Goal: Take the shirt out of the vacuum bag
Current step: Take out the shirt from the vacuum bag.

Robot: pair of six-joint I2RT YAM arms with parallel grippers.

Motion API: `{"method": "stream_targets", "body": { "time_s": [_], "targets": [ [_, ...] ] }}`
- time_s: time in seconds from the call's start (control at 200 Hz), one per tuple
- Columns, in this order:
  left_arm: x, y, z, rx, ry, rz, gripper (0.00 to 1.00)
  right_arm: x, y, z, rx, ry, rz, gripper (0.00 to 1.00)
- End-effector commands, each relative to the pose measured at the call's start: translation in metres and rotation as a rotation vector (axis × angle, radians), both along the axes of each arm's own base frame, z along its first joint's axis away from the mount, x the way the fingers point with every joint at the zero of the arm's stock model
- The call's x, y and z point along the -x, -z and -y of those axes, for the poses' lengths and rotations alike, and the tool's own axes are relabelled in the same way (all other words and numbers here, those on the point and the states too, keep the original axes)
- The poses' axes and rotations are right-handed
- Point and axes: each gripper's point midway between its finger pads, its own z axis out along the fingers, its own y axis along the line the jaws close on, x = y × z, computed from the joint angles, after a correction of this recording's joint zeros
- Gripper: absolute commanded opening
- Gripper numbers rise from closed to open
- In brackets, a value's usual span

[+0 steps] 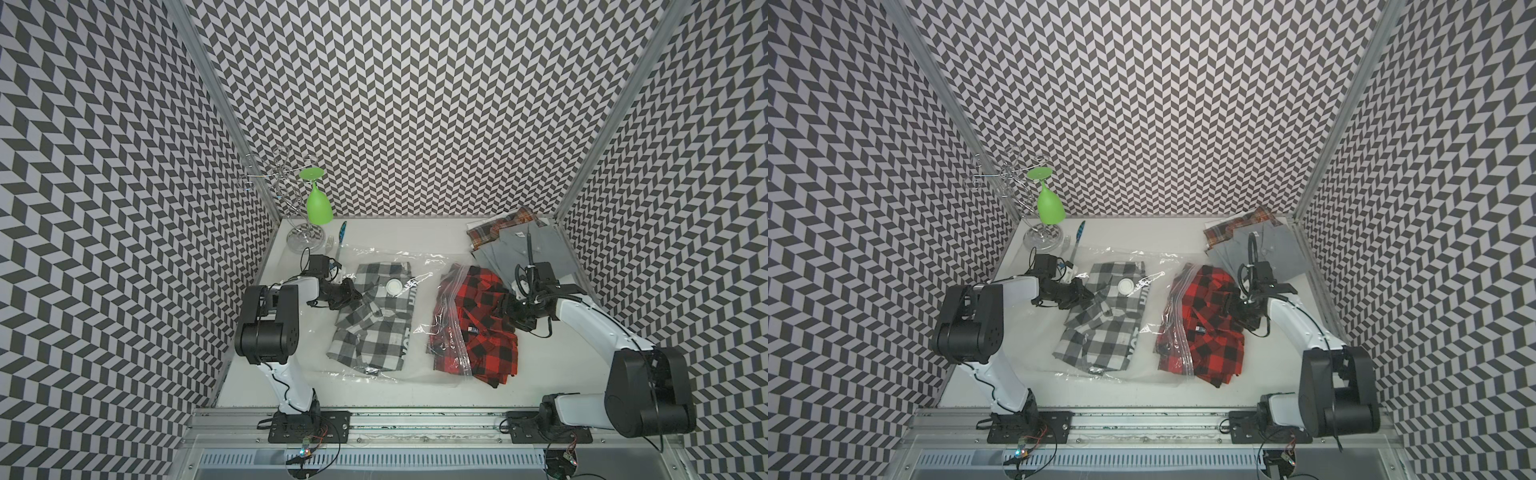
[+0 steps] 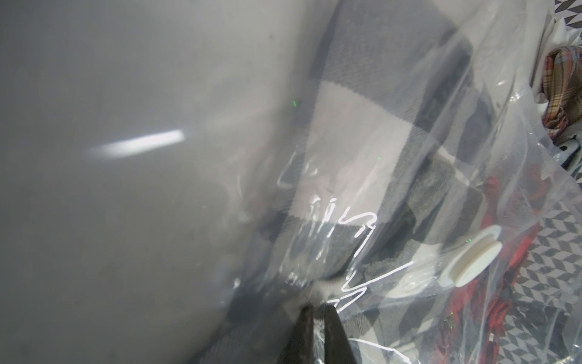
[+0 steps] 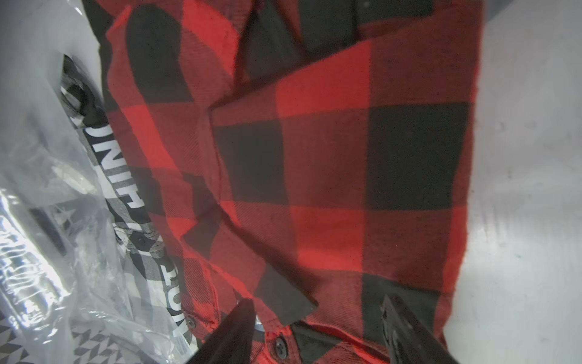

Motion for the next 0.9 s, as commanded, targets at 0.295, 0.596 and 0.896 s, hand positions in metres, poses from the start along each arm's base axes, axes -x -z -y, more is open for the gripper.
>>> {"method": "stream_targets", "body": {
  "time_s": [0.295,0.596,0.896],
  "targets": [
    [0.042,0.045,-0.017,-0.131,-0.029,-0.202,0.13,-0.043,-0.008,0.027,0.145,0.085,0.076,0.66],
    [0.041,0.035,-0.001,-0.103,0.002,-0.180,0.14,-0.060,-0.006,0.069,0.099,0.138,0.150,0.66],
    [0.031,0.007,0.026,-0.068,0.059,-0.119,0.24,-0.047,0.034,0.061,-0.009,0.109,0.129,0.62]
  ]
}}
